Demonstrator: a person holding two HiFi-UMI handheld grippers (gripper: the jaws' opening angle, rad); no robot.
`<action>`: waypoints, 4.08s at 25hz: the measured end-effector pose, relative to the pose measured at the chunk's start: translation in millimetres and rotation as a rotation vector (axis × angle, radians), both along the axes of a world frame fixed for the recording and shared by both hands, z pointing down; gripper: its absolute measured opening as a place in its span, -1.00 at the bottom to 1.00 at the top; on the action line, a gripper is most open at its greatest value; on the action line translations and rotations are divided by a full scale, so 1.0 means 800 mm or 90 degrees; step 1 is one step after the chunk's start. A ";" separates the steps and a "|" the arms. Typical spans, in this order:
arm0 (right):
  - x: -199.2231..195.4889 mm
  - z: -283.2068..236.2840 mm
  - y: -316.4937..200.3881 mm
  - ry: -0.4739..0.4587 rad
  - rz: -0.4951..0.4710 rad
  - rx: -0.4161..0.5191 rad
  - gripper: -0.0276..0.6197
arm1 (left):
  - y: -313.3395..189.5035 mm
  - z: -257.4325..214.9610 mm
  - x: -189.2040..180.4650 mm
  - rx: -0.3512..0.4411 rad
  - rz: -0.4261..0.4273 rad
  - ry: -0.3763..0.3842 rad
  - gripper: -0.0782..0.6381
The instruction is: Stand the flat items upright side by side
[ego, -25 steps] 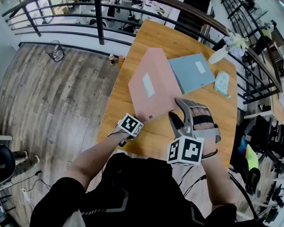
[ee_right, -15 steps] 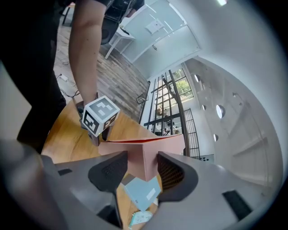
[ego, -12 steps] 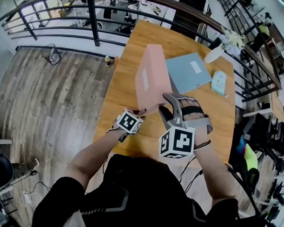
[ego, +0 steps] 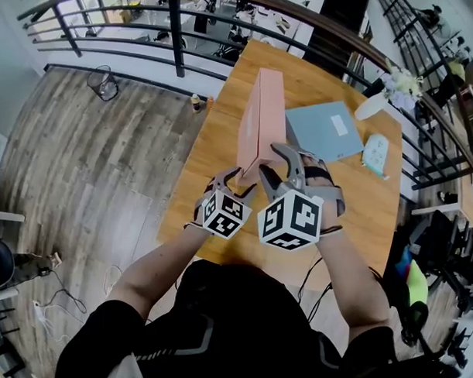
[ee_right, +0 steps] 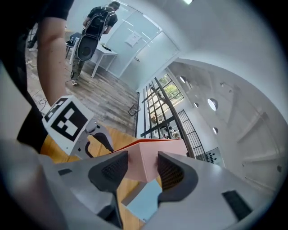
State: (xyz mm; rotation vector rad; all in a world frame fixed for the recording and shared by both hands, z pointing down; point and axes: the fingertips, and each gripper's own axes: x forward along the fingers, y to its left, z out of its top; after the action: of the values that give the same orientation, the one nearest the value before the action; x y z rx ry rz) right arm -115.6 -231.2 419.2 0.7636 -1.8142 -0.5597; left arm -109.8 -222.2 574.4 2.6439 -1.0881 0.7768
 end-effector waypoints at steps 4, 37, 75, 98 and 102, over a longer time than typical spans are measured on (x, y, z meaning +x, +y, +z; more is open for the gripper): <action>-0.013 -0.006 -0.020 -0.038 0.007 -0.008 -0.25 | -0.019 -0.028 -0.006 0.048 -0.082 -0.003 0.05; 0.067 -0.068 -0.049 -0.466 0.133 -0.111 -0.32 | -0.083 -0.046 -0.034 0.095 -0.183 -0.022 0.06; 0.224 0.013 0.011 -0.525 0.366 -0.119 -0.32 | -0.210 -0.045 -0.112 0.083 -0.135 -0.030 0.08; 0.273 0.019 0.038 -0.572 0.404 -0.114 -0.27 | -0.096 -0.100 -0.096 0.092 -0.180 0.034 0.15; 0.302 0.025 0.042 -0.588 0.416 -0.109 -0.25 | -0.052 -0.111 -0.051 0.083 -0.141 0.049 0.15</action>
State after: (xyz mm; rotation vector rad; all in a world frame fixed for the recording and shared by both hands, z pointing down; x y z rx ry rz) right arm 126.4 -197.9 439.0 1.5658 -2.1875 0.4601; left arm -150.4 -264.0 485.6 2.5705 -1.4248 0.5742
